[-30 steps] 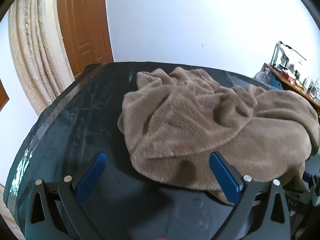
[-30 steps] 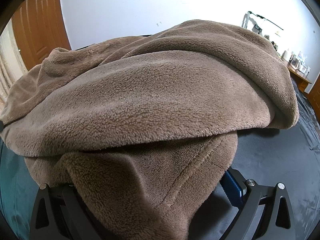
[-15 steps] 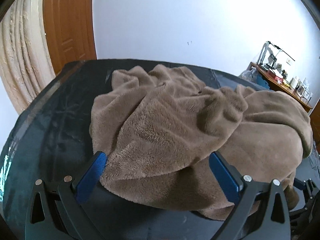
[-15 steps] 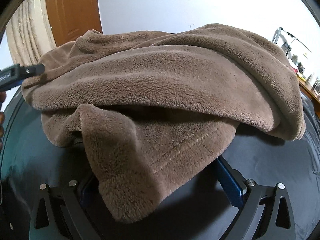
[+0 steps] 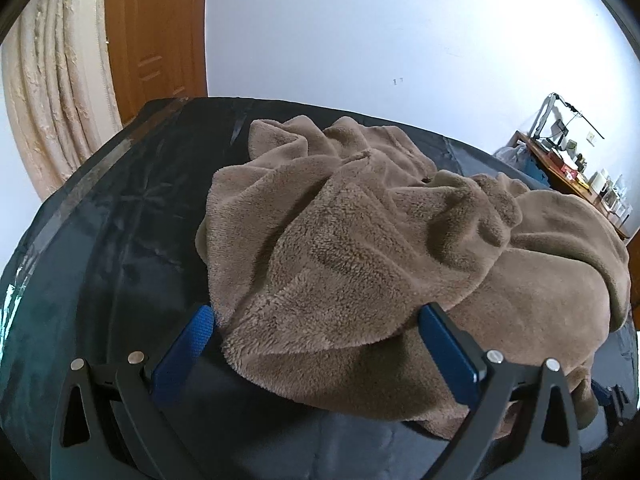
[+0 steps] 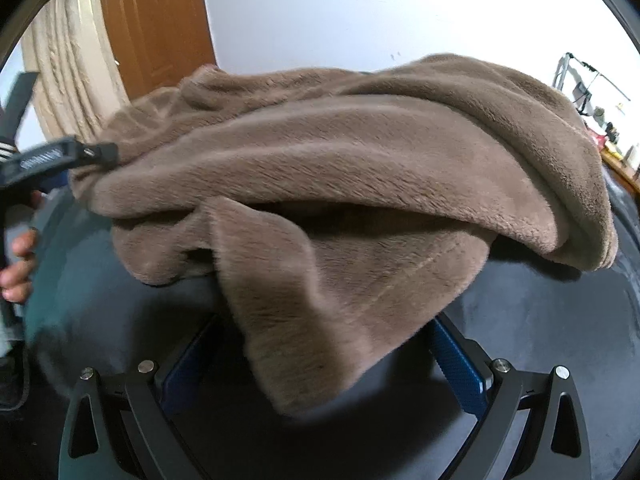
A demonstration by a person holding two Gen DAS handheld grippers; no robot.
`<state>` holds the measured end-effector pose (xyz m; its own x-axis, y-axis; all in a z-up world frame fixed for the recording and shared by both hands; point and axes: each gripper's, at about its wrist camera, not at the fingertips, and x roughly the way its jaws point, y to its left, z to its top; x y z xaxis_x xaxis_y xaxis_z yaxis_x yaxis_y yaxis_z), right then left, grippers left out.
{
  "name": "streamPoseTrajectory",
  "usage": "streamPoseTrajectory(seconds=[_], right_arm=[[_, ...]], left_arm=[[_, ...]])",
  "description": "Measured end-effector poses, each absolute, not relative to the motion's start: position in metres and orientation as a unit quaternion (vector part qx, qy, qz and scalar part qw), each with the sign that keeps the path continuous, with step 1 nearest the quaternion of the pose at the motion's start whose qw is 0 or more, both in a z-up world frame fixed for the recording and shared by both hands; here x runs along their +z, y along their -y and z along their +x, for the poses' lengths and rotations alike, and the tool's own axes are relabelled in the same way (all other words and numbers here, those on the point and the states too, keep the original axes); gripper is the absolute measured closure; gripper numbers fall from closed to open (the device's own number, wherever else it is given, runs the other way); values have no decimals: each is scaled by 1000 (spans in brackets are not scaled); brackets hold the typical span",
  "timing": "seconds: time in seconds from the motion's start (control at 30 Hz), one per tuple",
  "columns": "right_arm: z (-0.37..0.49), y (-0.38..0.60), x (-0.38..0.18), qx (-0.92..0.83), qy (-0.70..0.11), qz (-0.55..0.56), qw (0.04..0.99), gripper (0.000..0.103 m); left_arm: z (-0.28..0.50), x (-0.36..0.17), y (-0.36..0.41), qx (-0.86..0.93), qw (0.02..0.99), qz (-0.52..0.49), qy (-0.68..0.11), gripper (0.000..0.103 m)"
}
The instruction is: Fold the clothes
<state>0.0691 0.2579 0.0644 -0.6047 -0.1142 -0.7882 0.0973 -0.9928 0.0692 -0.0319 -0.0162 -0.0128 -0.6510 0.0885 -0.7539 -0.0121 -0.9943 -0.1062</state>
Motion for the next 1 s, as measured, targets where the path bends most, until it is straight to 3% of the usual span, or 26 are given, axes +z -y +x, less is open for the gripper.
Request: streamPoseTrajectory(seconds=[0.23,0.73,0.83,0.9,1.0], right_arm=[[94,-249,111,-921,48,360,144,1],[-37,-207,135,-910,59,339,231,2],[-59,-196,143,-907,61,337,247,11],[-75,-192,145,-903,66,341,252,25],[-101,-189,140,-896,76,357,253,33]], left_arm=[[-33,-12,16,907,25,-418,44,0],[-37,-11,25,905,11,-422,55,0],[-37,-12,28,904,2,-424,58,0],[-38,-12,30,903,-1,-425,61,0],[-40,-12,35,901,-8,-427,70,0]])
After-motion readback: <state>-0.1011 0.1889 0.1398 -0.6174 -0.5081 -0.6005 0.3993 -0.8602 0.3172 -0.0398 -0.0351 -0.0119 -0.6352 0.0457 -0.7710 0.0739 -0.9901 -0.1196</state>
